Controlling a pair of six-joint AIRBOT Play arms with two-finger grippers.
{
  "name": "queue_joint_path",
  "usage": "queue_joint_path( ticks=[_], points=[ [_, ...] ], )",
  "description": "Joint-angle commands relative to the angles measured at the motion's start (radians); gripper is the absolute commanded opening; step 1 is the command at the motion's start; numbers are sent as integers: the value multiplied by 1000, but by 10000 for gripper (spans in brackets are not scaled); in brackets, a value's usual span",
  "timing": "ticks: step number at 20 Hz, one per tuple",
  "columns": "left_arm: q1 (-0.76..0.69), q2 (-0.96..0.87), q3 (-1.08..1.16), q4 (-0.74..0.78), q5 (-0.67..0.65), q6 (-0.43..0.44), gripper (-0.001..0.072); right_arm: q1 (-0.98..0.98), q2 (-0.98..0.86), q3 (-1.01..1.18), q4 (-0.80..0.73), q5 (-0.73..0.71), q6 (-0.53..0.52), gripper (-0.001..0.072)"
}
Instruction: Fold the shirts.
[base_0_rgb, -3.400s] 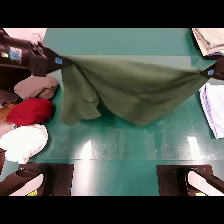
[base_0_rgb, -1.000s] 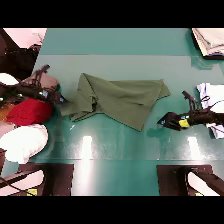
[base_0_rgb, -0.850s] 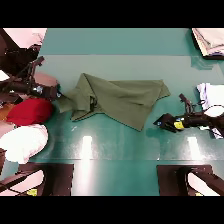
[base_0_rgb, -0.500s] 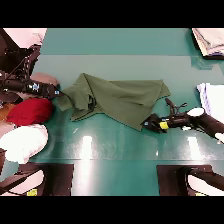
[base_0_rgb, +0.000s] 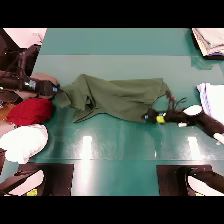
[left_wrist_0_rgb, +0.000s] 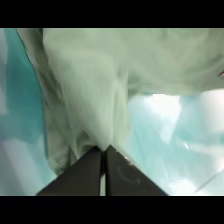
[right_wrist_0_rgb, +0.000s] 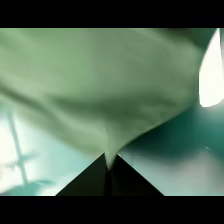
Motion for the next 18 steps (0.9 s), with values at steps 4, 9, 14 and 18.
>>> queue_joint_path(
  ticks=[4, 9, 14, 18],
  points=[
    [1, 138, 459, -2, 30, -81, 25, -229, 251, 496, -76, 136, -7, 16],
    [1, 160, 966, -6, 89, -140, 25, -391, 315, 974, -212, 217, 3, 17],
    [1, 224, 1085, -124, 228, -172, 25, -543, 263, 1346, -226, 449, 40, 17],
    [1, 241, 1145, -280, 228, -156, 25, -620, 203, 1494, -226, 629, 127, 16]
  ],
)
